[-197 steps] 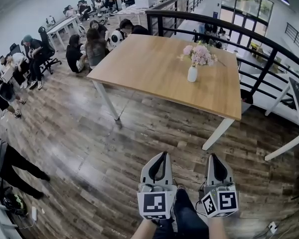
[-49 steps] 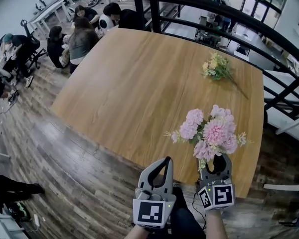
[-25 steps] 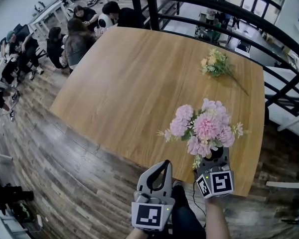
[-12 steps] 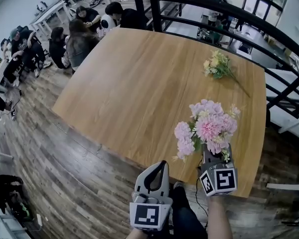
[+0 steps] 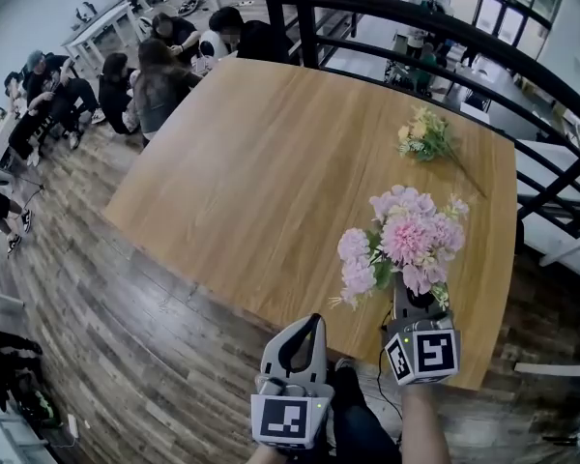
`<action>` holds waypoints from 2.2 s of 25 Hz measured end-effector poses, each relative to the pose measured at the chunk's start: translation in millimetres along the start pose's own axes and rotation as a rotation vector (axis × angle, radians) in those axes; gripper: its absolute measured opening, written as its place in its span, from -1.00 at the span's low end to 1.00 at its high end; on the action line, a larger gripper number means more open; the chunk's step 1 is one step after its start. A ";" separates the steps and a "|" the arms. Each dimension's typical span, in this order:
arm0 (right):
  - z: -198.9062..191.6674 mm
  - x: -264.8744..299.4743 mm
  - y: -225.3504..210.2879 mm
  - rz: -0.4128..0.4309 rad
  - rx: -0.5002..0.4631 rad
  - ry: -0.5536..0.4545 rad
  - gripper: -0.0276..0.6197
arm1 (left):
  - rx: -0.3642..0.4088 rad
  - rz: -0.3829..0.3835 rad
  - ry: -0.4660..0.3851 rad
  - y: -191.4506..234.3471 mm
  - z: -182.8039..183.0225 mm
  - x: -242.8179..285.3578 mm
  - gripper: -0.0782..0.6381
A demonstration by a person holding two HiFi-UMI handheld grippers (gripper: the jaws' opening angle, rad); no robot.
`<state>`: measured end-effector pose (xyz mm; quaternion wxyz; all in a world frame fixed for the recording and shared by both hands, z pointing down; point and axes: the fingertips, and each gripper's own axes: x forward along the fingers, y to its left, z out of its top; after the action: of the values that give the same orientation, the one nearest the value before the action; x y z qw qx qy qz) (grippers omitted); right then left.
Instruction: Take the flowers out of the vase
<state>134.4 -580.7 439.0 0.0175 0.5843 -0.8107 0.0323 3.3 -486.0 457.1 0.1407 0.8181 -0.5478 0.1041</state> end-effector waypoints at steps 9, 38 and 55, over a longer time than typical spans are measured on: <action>25.6 3.3 -3.5 -0.009 0.020 -0.007 -0.85 | -0.010 0.014 -0.023 4.1 12.0 -0.2 -0.69; 146.3 -12.0 -21.6 -0.064 0.000 -0.176 -0.85 | -0.010 -0.001 -0.186 2.0 86.8 -6.8 -0.69; 131.2 -82.0 -78.9 -0.230 -0.022 -0.153 -0.85 | 0.034 -0.161 -0.182 -66.0 88.6 12.5 -0.69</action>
<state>236.5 -537.5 305.3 -0.0344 0.6738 -0.7377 -0.0232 70.5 -503.6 370.3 0.0845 0.8677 -0.4891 0.0267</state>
